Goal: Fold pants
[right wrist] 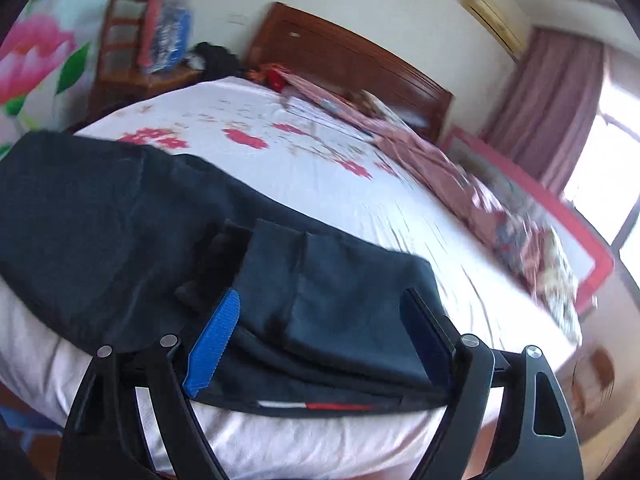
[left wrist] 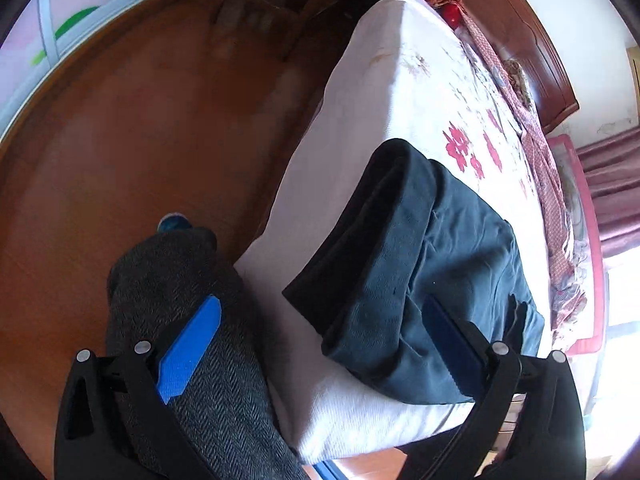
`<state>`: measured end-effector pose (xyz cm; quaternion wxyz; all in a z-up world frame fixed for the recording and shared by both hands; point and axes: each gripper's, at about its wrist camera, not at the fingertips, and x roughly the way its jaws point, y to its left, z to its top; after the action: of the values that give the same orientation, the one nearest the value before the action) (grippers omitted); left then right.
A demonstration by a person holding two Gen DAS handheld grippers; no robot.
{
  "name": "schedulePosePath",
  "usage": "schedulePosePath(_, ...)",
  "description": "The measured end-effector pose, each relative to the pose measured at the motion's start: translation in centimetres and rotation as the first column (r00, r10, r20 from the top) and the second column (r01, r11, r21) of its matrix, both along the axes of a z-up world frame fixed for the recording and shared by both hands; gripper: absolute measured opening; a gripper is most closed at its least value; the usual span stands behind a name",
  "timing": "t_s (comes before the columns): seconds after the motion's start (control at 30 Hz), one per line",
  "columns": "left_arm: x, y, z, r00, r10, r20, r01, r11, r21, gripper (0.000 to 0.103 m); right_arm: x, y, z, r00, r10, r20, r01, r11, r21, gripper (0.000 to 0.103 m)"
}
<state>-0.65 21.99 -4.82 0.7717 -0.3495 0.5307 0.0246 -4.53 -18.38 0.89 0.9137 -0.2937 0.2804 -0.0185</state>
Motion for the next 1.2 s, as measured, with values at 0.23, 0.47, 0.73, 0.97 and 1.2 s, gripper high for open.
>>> schedulePosePath(0.23, -0.5, 0.4, 1.7, 0.999, 0.021, 0.046, -0.022, 1.000, 0.019, 0.101, 1.8, 3.5, -4.7, 0.977, 0.180, -0.113, -0.202, 0.949, -0.241, 0.082)
schedulePosePath(0.47, -0.3, 0.5, 2.4, 0.999, -0.001, 0.046, 0.000, 0.999, 0.034, 0.101, 4.5, -0.1, -3.9, 0.980, 0.044, -0.195, -0.054, 0.997, -0.046, 0.044)
schedulePosePath(0.73, -0.6, 0.0, 2.3, 0.999, -0.001, 0.042, 0.000, 1.000, 0.024, 0.101, 5.2, 0.1, -0.7, 0.979, 0.032, -0.201, -0.012, 0.995, 0.097, 0.008)
schedulePosePath(0.97, -1.7, -0.1, 1.4, 1.000, 0.019, 0.020, -0.020, 0.999, 0.027, 0.101, 4.5, 2.4, -2.1, 0.970, 0.089, -0.227, -0.063, 0.991, 0.121, 0.008)
schedulePosePath(1.2, -2.7, -0.6, 0.8, 1.000, 0.016, 0.000, -0.016, 0.999, 0.030, 0.101, 4.2, 3.6, -3.0, 0.965, 0.090, -0.247, -0.059, 0.990, 0.132, 0.008)
